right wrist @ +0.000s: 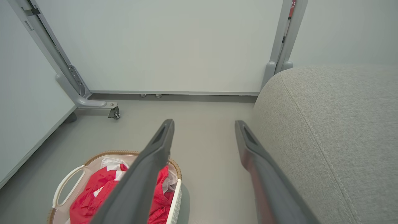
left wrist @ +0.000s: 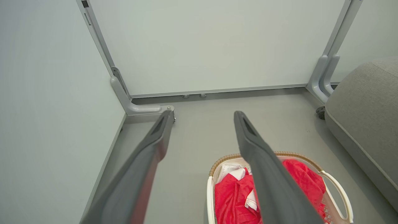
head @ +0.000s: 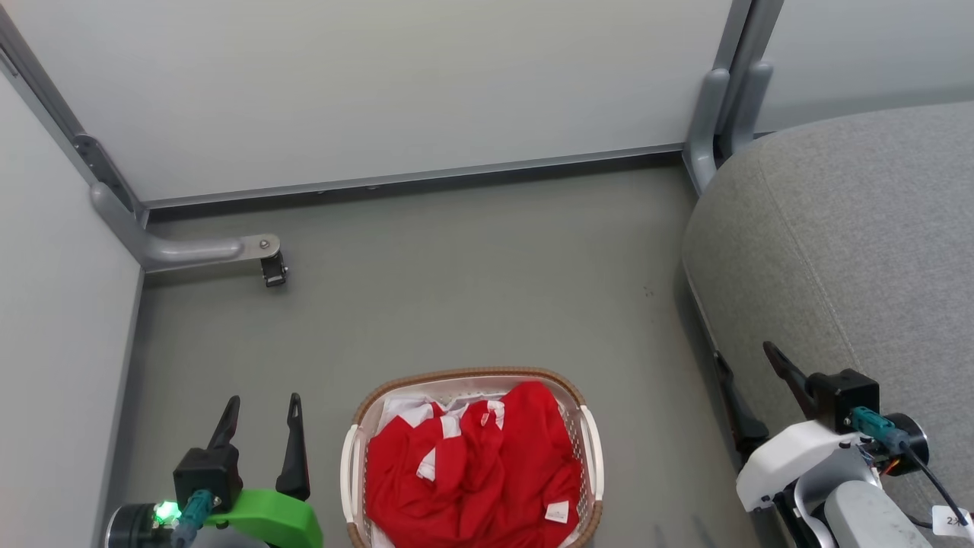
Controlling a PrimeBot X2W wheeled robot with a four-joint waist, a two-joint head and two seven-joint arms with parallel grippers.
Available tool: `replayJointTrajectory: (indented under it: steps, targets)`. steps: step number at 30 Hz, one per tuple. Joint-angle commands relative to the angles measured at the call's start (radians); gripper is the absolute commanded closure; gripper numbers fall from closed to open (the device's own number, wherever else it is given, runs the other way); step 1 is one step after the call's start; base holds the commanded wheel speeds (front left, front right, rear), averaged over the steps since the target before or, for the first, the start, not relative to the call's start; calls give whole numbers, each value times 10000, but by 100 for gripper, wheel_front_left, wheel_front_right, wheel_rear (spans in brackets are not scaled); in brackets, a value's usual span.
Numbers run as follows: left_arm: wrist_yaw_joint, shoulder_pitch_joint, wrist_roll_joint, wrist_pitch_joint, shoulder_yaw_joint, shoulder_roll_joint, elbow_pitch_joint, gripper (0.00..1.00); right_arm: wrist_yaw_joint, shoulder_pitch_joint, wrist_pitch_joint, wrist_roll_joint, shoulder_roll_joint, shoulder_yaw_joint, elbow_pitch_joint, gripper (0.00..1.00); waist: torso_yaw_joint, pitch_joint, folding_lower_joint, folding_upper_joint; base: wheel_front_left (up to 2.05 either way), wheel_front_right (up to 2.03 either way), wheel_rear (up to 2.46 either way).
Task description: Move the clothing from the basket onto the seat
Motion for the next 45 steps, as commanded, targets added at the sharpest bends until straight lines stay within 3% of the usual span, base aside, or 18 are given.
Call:
replayJointTrajectory:
  steps: [1, 13, 29, 41, 45]
  targets:
    - [-40, 54, 223, -85, 58, -2, -65, 0, -3, -97, -96, -204, -89, -32, 4, 0, 4, 9, 0, 0, 0, 0, 0]
    - [-416, -95, 1215, -293, 62, -231, 142, 0, -3, -352, -301, -875, -103, 96, -55, 0, -88, 575, 0, 0, 0, 0, 0]
    - [-699, -1886, 1152, -344, -480, -580, 1580, 0, -3, -1735, -367, -689, -143, 352, -879, 0, -797, 3464, 0, 0, 0, 0, 0]
    - [-857, -4117, 1720, -344, -1151, -420, 3965, 0, -5, -2794, -367, -615, 20, 546, -1766, 0, -1491, 5680, 0, 0, 0, 0, 0]
    - [-701, -4929, 1859, -344, -1203, -281, 5101, 0, -3, -3123, -367, -568, 207, 719, -2031, 0, -1781, 6341, 0, 0, 0, 0, 0]
